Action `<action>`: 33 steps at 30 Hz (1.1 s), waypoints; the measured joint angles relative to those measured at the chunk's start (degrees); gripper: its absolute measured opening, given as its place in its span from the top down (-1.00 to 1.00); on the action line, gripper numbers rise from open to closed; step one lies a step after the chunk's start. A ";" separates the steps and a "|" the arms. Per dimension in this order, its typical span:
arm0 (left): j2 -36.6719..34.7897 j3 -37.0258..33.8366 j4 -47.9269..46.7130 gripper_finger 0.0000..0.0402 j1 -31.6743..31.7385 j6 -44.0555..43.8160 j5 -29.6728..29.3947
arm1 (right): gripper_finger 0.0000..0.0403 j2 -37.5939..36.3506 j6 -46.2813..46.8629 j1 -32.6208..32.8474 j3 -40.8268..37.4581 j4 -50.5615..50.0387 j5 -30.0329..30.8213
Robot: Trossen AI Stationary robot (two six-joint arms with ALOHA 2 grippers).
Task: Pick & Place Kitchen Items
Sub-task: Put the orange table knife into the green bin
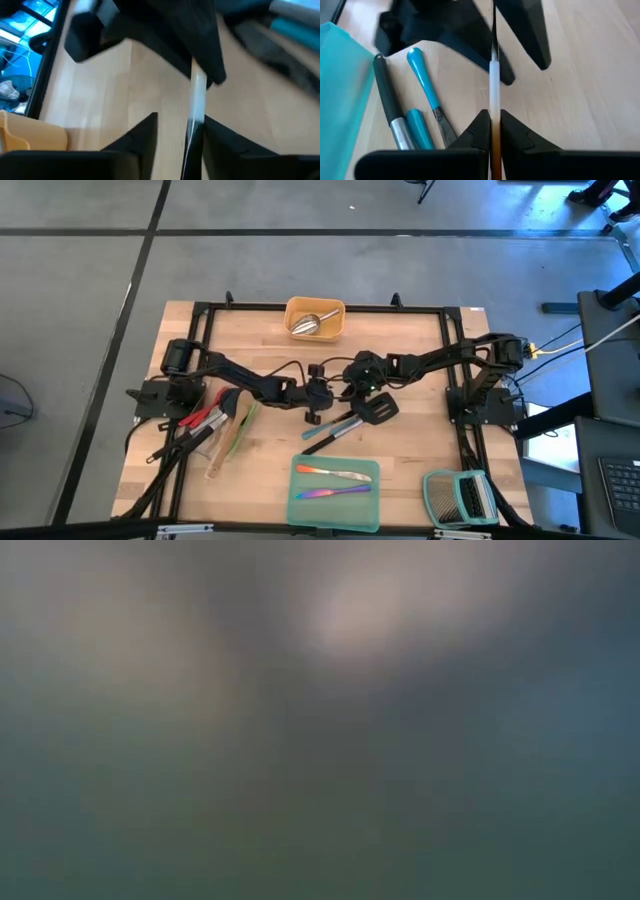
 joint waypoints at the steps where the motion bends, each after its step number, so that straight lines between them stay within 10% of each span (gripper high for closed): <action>1: -0.63 0.00 -0.08 0.30 -0.11 -0.77 0.11 | 0.90 -0.03 -0.02 0.00 0.04 0.12 -0.07; 14: -13.13 -0.28 -0.54 -0.15 -3.94 -3.96 4.93 | 0.90 -1.02 0.63 0.22 -0.02 -1.24 0.56; 33: -31.07 -5.87 -5.68 -0.05 -7.72 -10.93 -20.43 | 0.90 -14.88 17.18 23.40 0.85 -8.36 17.10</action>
